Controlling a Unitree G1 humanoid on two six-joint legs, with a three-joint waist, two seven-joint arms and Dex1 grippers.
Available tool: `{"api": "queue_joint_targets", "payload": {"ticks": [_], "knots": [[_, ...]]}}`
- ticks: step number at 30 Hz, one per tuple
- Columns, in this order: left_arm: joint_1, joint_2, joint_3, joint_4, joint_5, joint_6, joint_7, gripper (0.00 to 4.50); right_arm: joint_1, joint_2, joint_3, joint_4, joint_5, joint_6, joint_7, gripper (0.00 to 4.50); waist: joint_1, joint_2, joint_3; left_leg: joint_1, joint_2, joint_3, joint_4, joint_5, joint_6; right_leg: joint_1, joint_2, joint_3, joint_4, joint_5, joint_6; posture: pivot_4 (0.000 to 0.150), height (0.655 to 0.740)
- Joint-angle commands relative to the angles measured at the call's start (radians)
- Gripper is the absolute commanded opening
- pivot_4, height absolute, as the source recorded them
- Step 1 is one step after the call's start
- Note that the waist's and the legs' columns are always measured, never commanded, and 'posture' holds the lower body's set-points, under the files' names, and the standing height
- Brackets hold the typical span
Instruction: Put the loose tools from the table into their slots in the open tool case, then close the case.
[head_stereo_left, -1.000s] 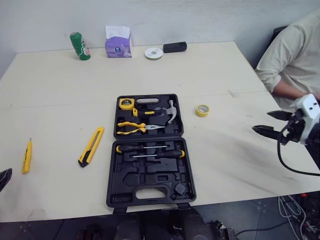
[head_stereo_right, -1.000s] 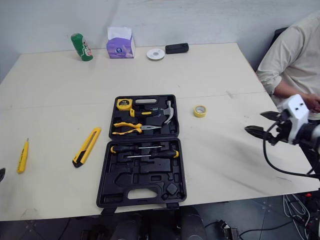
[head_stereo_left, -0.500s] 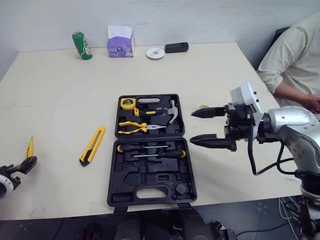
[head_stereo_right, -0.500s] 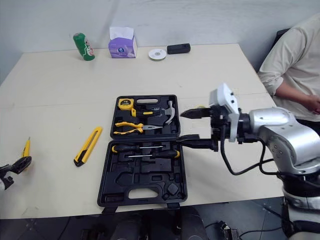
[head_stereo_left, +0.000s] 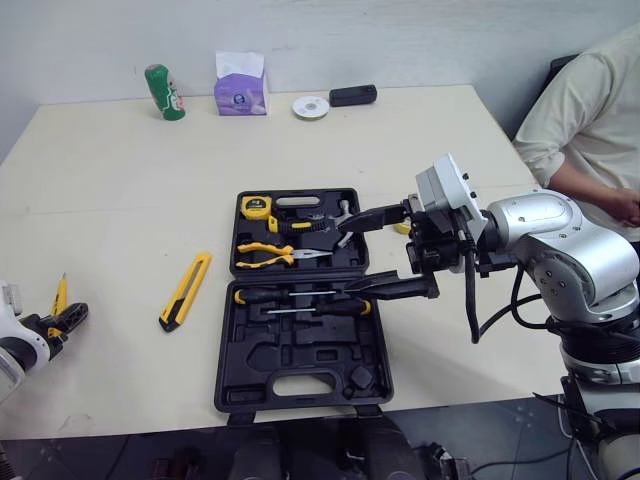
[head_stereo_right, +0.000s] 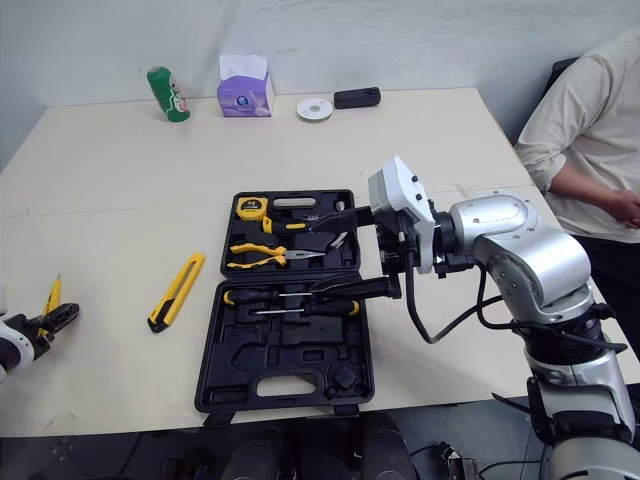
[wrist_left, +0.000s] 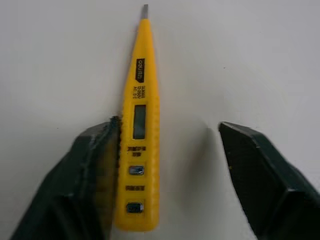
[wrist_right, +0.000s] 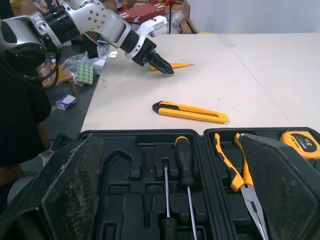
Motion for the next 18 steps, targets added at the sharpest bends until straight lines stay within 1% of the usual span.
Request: {"api": "queue_joint_targets", "payload": {"ticks": [1,3,4,8,11,14,18], "knots": [[0.02,-0.019,-0.001,-0.016,-0.002,0.033,-0.002,1.41,-0.017,-0.004,-0.016,-0.013,0.004,-0.022,0.014,4.5,0.0,0.0,0.0,0.0,0.0,0.0,0.0,0.0,0.0,0.0,0.0,0.0,0.0,0.0,0.0,0.15,0.7252],[0.027,-0.017,0.009,-0.019,0.002,0.029,-0.001,0.66,-0.019,-0.004,-0.017,-0.01,-0.001,-0.026,0.017,4.5,0.001,0.0,0.0,0.0,0.0,0.0,0.0,0.0,0.0,0.0,0.0,0.0,0.0,0.0,0.0,0.15,0.7252],[0.031,-0.014,0.014,-0.022,0.006,0.018,-0.003,0.58,-0.02,-0.003,-0.017,-0.007,-0.004,-0.028,0.018,4.5,0.001,0.0,0.0,0.0,0.0,0.0,0.0,0.0,0.0,0.0,0.0,0.0,0.0,0.0,0.0,0.15,0.7252],[0.045,0.019,0.026,-0.038,0.04,-0.062,-0.021,0.58,-0.022,0.001,-0.016,0.007,-0.014,-0.042,0.021,4.5,-0.002,0.0,0.0,0.0,0.0,0.0,0.0,0.0,0.0,0.0,0.0,0.0,0.0,0.0,0.0,0.15,0.7252],[0.057,0.039,0.025,-0.088,0.028,-0.081,-0.065,0.58,-0.021,0.0,-0.019,0.018,-0.019,-0.05,0.021,4.5,-0.003,0.0,0.0,0.0,0.0,0.0,0.0,0.0,0.0,0.0,0.0,0.0,0.0,0.0,0.0,0.15,0.7252],[0.085,0.08,-0.002,-0.186,-0.008,-0.073,-0.159,0.58,-0.015,-0.01,-0.028,0.026,-0.02,-0.051,0.019,4.5,-0.002,-0.002,0.0,0.0,0.0,0.0,0.0,0.0,0.0,0.0,0.0,0.0,0.0,0.0,0.0,0.15,0.7252],[0.144,0.194,-0.1,-0.347,-0.056,-0.069,-0.349,0.58,0.023,-0.036,-0.045,0.006,-0.01,-0.033,0.012,4.5,0.001,-0.002,0.0,-0.001,0.0,0.0,0.0,-0.001,0.0,0.0,-0.001,0.0,-0.001,0.0,0.0,0.15,0.7252]]}}
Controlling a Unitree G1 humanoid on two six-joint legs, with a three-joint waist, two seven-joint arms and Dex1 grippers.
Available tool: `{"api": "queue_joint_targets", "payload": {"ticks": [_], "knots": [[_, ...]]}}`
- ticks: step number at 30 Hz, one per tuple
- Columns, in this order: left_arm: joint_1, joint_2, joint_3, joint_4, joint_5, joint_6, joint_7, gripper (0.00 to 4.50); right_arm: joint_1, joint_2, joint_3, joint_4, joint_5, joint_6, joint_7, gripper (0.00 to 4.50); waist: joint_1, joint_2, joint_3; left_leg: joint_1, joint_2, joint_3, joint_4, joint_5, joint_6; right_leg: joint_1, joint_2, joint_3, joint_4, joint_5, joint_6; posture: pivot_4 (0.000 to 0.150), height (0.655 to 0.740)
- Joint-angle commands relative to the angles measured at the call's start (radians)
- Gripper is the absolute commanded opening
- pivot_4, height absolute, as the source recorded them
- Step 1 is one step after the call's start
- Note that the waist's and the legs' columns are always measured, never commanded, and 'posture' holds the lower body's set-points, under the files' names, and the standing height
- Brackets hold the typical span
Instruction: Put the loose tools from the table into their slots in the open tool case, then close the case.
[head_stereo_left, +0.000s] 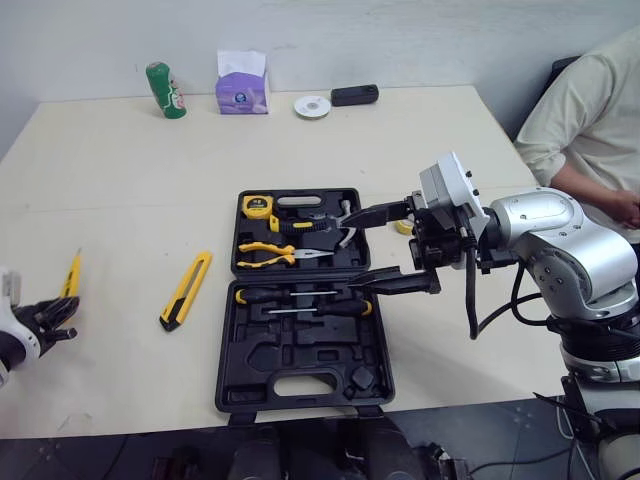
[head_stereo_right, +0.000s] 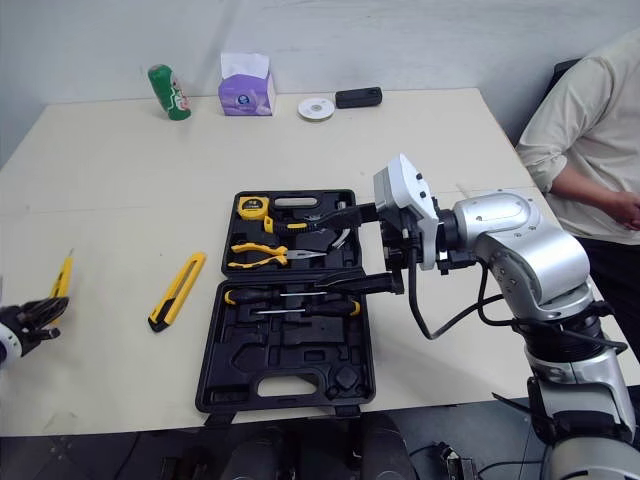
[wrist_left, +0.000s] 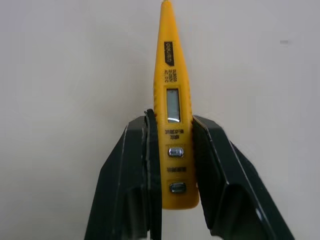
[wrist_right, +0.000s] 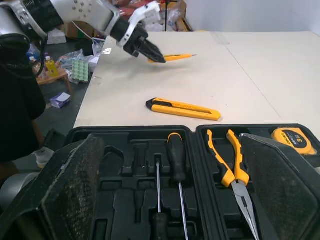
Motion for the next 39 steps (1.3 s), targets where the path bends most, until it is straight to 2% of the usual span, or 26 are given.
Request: {"api": "queue_joint_targets", "payload": {"ticks": [1,7,10,14,19,25,29,32,39], "knots": [[0.024,0.1,-0.085,-0.147,-0.048,-0.014,-0.165,0.58,0.041,-0.039,-0.047,-0.041,0.012,0.007,-0.003,4.5,0.002,0.0,0.0,0.0,0.0,0.0,0.0,0.0,0.0,0.0,0.0,0.0,-0.001,0.0,0.0,0.15,0.7252],[-0.13,0.283,-0.374,-0.215,-0.085,-0.056,-0.414,0.58,0.18,-0.109,-0.089,-0.129,0.037,0.042,-0.028,4.5,0.013,0.001,0.001,-0.001,0.0,0.0,-0.001,0.0,0.0,0.0,0.001,0.0,-0.001,0.0,0.0,0.15,0.7252],[-0.276,0.338,-0.579,-0.188,-0.022,-0.119,-0.524,0.58,0.259,-0.143,-0.12,-0.199,0.057,0.07,-0.052,4.5,0.02,0.002,0.001,-0.001,0.0,0.0,-0.001,0.0,-0.001,0.0,0.003,0.0,-0.001,0.0,0.0,0.15,0.7252],[-0.458,0.31,-0.779,-0.168,0.005,-0.14,-0.643,0.58,0.352,-0.174,-0.163,-0.275,0.082,0.099,-0.091,4.5,0.021,0.003,0.002,-0.001,0.001,0.002,-0.001,0.001,0.0,-0.001,0.004,0.001,-0.001,0.0,0.0,0.15,0.7252],[-0.603,0.279,-1.005,-0.143,0.126,-0.181,-0.758,0.58,0.437,-0.2,-0.207,-0.349,0.101,0.124,-0.149,4.5,0.026,0.003,0.002,-0.002,0.0,0.002,0.0,0.003,0.005,-0.001,0.005,0.001,-0.002,0.0,0.0,0.15,0.7252],[-0.704,0.187,-1.111,-0.051,0.26,-0.267,-0.778,0.58,0.495,-0.207,-0.254,-0.414,0.139,0.154,-0.217,4.5,0.028,0.001,0.003,-0.003,0.0,0.001,0.002,0.005,0.007,0.0,0.005,0.001,-0.001,0.0,0.001,0.15,0.7252],[-0.753,0.147,-1.159,0.004,0.329,-0.238,-0.757,0.58,0.532,-0.208,-0.278,-0.446,0.156,0.162,-0.253,4.5,0.029,0.0,0.003,-0.003,0.0,0.001,0.002,0.005,0.008,0.0,0.005,0.001,-0.001,0.0,0.001,0.15,0.7252],[-0.755,0.135,-1.156,-0.001,0.305,-0.236,-0.813,0.58,0.551,-0.211,-0.291,-0.455,0.165,0.16,-0.272,4.5,0.032,-0.001,0.003,-0.003,-0.001,0.001,0.003,0.006,0.009,0.0,0.005,0.001,-0.001,0.001,0.002,0.15,0.7252],[-0.73,0.137,-1.17,-0.006,0.346,-0.254,-0.839,0.58,0.554,-0.211,-0.294,-0.443,0.169,0.154,-0.282,4.5,0.032,-0.001,0.003,-0.003,-0.001,0.0,0.003,0.006,0.009,0.0,0.005,0.001,-0.001,0.001,0.002,0.15,0.7252]]}}
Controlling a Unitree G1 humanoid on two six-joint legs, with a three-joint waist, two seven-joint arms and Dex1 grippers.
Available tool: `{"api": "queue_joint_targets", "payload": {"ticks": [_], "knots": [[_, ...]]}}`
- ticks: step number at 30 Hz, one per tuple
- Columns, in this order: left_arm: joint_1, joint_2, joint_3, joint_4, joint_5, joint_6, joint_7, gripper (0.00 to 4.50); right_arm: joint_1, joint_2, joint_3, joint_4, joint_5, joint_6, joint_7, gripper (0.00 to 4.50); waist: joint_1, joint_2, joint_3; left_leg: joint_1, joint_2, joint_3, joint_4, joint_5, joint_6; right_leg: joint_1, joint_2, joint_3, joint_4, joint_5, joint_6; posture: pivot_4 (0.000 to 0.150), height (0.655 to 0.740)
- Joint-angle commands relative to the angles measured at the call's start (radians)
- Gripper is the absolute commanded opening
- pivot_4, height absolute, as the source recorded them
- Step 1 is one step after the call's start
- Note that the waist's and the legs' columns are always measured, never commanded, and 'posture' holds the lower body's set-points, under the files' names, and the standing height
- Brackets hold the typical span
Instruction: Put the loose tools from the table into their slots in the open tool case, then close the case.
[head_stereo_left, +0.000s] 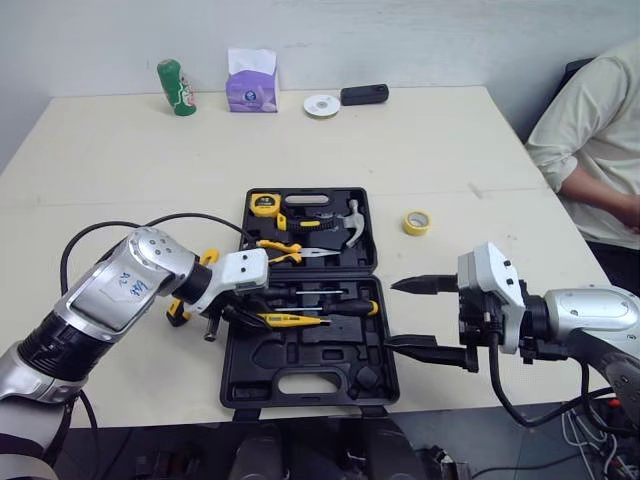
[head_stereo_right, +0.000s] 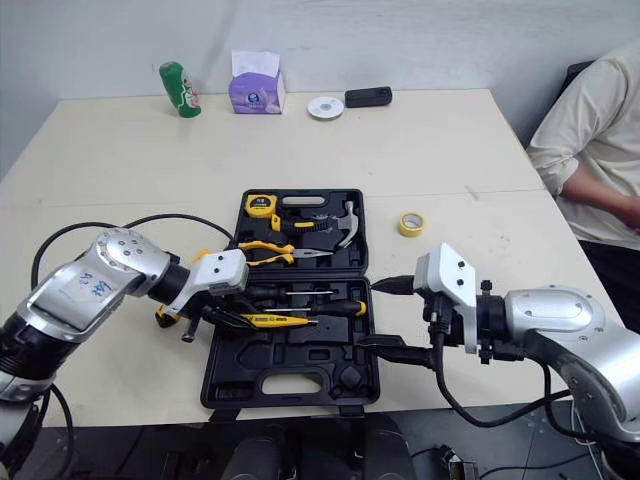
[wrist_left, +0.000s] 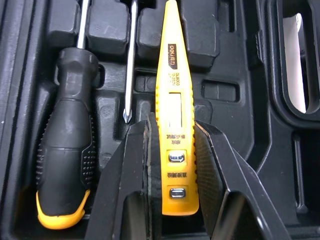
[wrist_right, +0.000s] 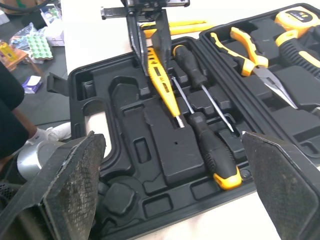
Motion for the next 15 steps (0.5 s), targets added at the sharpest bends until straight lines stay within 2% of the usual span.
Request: {"api": "queue_joint_targets", "payload": {"ticks": [1,8,10,12,14,15], "knots": [[0.019,0.013,-0.012,-0.015,0.029,-0.003,-0.023,0.58,-0.002,-0.018,-0.027,-0.022,0.026,-0.011,0.0,4.5,0.0,0.0,0.0,0.0,0.0,0.0,0.0,0.0,0.0,0.0,0.0,0.0,0.0,0.0,0.0,0.15,0.7252],[0.03,0.0,-0.01,0.014,0.08,-0.048,0.007,0.58,-0.012,-0.019,-0.003,-0.006,0.008,-0.025,0.011,4.5,0.0,0.0,0.0,0.0,0.0,0.0,0.0,0.0,0.0,0.0,0.0,0.0,0.001,0.0,0.0,0.15,0.7252],[0.034,-0.002,0.005,0.007,0.064,-0.04,0.0,1.61,-0.015,-0.018,0.002,-0.003,0.007,-0.028,0.013,4.5,0.0,0.0,0.0,0.0,0.0,0.0,0.0,0.0,0.0,0.0,0.0,0.0,0.001,0.0,0.0,0.15,0.7252],[0.036,0.002,0.024,-0.004,0.045,-0.032,-0.01,2.23,-0.017,-0.019,0.006,0.0,0.006,-0.031,0.015,4.5,0.001,0.0,0.0,0.001,0.0,0.0,0.001,0.0,0.0,0.001,0.0,0.0,0.001,0.0,0.0,0.15,0.7252],[0.034,0.009,0.06,-0.024,0.009,-0.004,-0.023,3.06,-0.016,-0.022,0.009,0.002,0.006,-0.034,0.02,4.5,0.001,0.0,0.0,0.001,0.0,0.0,0.001,0.0,0.0,0.001,0.0,0.0,0.001,0.0,0.0,0.15,0.7252],[0.034,0.017,0.085,-0.032,-0.013,0.004,-0.035,3.65,-0.014,-0.024,0.011,0.002,0.006,-0.035,0.023,4.5,0.0,0.0,0.0,0.001,0.0,0.0,0.001,0.0,0.0,0.001,0.0,0.0,0.001,0.0,0.0,0.15,0.7252]]}}
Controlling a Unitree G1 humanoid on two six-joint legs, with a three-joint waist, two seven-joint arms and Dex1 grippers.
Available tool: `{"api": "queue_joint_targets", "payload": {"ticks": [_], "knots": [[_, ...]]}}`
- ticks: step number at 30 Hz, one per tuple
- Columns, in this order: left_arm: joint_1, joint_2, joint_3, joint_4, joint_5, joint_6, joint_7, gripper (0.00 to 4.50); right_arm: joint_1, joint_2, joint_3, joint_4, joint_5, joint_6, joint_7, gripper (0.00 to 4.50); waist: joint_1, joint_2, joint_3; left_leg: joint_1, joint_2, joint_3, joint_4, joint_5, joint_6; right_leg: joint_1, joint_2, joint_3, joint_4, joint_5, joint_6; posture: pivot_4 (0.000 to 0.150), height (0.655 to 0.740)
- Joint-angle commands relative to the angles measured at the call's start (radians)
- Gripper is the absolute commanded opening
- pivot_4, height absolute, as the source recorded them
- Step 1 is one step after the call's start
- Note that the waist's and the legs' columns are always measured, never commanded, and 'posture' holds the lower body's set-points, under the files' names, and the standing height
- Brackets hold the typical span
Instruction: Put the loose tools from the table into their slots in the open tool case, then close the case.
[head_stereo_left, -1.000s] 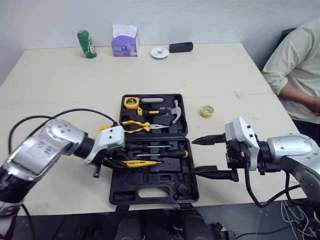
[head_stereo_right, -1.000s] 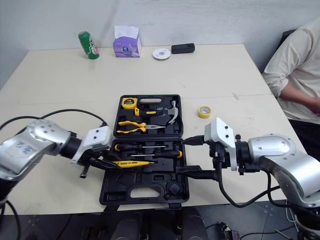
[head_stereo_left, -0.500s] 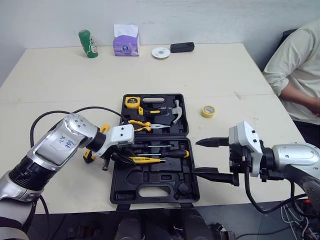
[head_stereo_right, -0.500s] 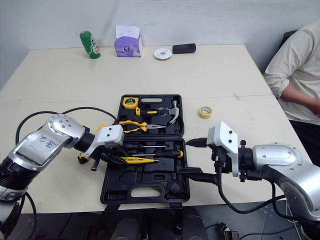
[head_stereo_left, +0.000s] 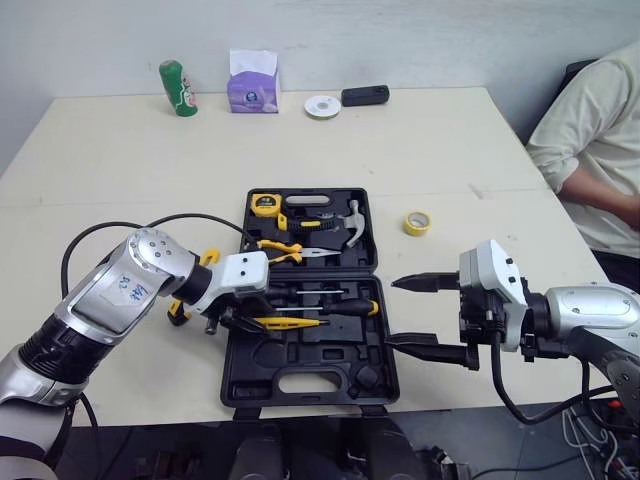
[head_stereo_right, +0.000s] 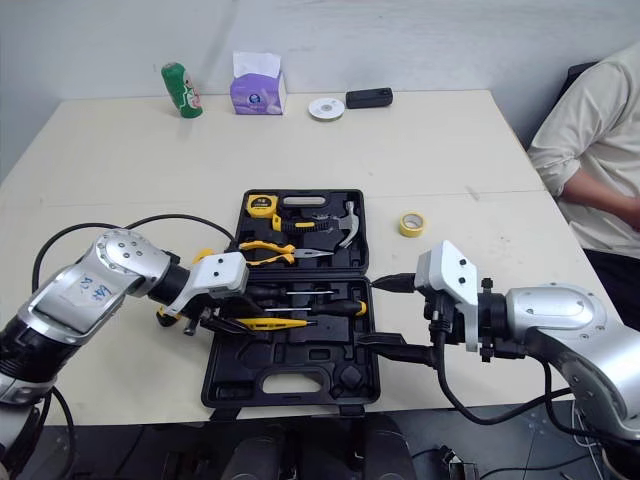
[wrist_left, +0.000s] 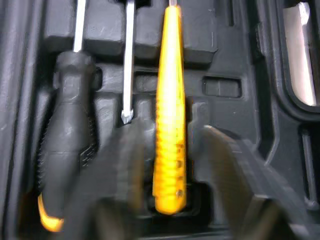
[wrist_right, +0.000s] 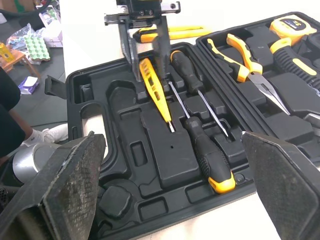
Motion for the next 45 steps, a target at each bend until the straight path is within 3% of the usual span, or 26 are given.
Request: {"api": "queue_joint_targets", "payload": {"ticks": [1,5,7,10,16,17,30,45], "knots": [[0.012,0.028,0.085,-0.034,-0.066,0.045,-0.038,3.78,-0.004,-0.019,-0.004,-0.009,0.005,-0.02,0.016,4.5,-0.002,0.0,0.0,0.0,0.0,0.0,0.0,0.0,0.0,0.0,0.0,0.0,0.0,0.0,0.0,0.15,0.7252],[0.063,0.008,0.161,-0.011,-0.1,-0.074,-0.054,3.78,-0.001,-0.02,-0.001,-0.006,0.006,-0.025,0.02,4.5,-0.006,0.0,0.0,0.0,0.0,0.0,0.0,0.0,0.0,0.0,0.0,0.0,0.0,0.0,0.0,0.15,0.7252],[0.105,-0.053,0.205,0.027,-0.11,-0.187,-0.031,3.78,-0.003,-0.018,0.005,-0.003,0.004,-0.027,0.02,4.5,-0.005,0.0,0.0,0.0,0.0,0.0,0.0,0.0,0.0,0.0,0.0,0.0,0.0,0.0,0.0,0.15,0.7252],[0.188,-0.157,0.257,0.073,-0.128,-0.367,-0.03,3.02,-0.012,-0.014,0.019,0.0,0.001,-0.03,0.021,4.5,-0.004,0.0,0.0,0.0,0.0,0.0,0.002,0.0,0.0,0.0,-0.001,0.0,0.001,0.0,0.0,0.15,0.7252],[0.238,-0.25,0.283,0.169,-0.108,-0.498,0.011,0.32,-0.027,-0.012,0.036,0.006,-0.002,-0.037,0.024,4.5,-0.006,0.0,0.0,-0.001,0.001,-0.001,0.006,0.0,0.001,0.001,-0.001,-0.001,0.002,0.0,0.0,0.15,0.7252],[0.249,-0.258,0.28,0.181,-0.095,-0.528,0.017,0.06,-0.029,-0.012,0.038,0.007,-0.002,-0.037,0.024,4.5,-0.006,0.0,0.0,-0.002,0.001,-0.001,0.007,0.0,0.001,0.001,-0.001,-0.001,0.002,0.0,0.0,0.15,0.7252],[0.289,-0.284,0.258,0.29,-0.023,-0.645,0.036,0.06,-0.046,-0.017,0.048,0.024,-0.009,-0.043,0.038,4.5,-0.007,0.0,0.0,-0.002,0.001,-0.001,0.007,-0.001,0.002,0.001,-0.001,-0.001,0.002,0.001,0.001,0.15,0.7252],[0.32,-0.228,0.196,0.355,0.102,-0.728,0.051,0.06,-0.056,-0.001,0.072,0.036,-0.016,-0.05,0.036,4.5,-0.012,0.006,-0.004,0.006,0.001,0.001,-0.001,-0.002,0.003,0.004,-0.001,0.001,0.002,0.0,-0.001,0.15,0.7252]]}}
